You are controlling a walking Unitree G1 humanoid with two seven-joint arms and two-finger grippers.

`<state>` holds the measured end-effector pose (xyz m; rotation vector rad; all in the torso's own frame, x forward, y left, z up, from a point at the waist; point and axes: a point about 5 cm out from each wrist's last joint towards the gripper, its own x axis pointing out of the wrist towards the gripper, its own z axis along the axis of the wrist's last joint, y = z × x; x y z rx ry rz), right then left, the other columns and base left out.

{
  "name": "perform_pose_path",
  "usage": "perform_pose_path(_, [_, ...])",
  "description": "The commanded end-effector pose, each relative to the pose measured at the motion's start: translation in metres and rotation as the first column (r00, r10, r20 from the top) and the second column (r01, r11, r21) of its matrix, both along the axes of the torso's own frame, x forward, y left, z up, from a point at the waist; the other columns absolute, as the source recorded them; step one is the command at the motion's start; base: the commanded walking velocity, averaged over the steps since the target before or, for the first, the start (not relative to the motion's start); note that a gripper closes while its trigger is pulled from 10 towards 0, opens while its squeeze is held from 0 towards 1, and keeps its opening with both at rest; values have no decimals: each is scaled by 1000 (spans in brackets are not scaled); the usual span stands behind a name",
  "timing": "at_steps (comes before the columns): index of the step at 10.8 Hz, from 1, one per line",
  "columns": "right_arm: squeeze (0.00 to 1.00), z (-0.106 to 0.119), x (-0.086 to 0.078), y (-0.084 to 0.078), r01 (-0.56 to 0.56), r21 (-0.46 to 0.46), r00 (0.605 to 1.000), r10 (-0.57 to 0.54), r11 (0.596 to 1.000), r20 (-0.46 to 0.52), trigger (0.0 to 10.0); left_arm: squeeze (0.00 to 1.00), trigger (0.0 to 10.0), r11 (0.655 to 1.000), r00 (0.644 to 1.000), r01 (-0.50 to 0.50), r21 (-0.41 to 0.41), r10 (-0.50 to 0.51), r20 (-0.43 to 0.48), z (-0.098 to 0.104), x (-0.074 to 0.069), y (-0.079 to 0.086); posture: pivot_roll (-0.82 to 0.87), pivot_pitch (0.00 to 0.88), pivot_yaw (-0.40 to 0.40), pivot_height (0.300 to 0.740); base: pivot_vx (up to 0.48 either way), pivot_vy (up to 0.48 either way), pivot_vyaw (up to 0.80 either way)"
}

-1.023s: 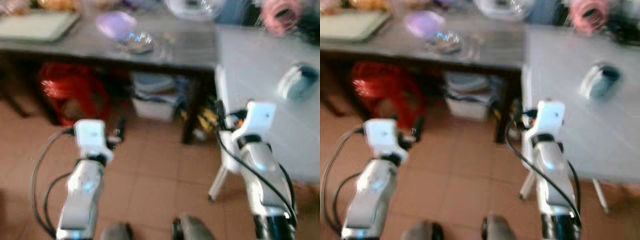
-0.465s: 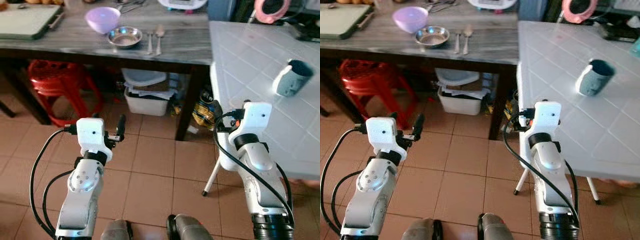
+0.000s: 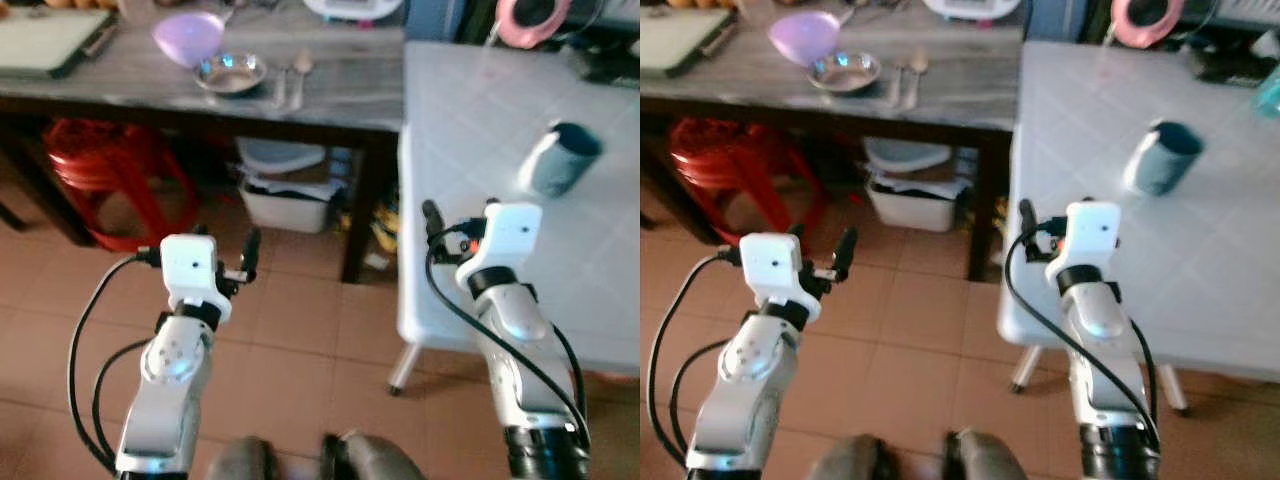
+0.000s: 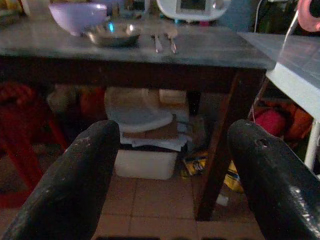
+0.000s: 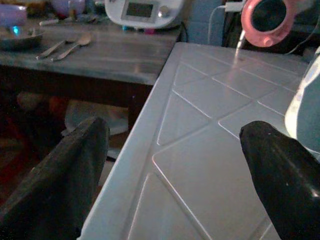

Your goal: Setting the table

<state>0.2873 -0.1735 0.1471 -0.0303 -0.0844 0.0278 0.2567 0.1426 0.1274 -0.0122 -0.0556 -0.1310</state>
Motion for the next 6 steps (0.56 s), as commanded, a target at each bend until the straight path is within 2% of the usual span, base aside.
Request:
perform_pose_path(1, [0, 2, 1, 1, 1, -3, 1000, -1, 1000, 11, 10000, 0, 10000, 1000, 1000, -13, -2, 13, -14, -2, -1, 4, -34, 143, 2, 740, 0, -480, 0])
perform_pose_path(4, [0, 2, 2, 2, 1, -3, 1000, -1, 1000, 10, 10000, 0, 10000, 1000, 1000, -20, 9, 20, -15, -2, -2, 5, -31, 150, 3, 740, 0, -371, 0])
perform_pose_path(6, [0, 2, 2, 3, 0, -2, 1000, 0, 1000, 10, 10000, 0, 10000, 1000, 1000, -30, 3, 31, -7, -1, -3, 5, -29, 156, 2, 740, 0, 0, 0])
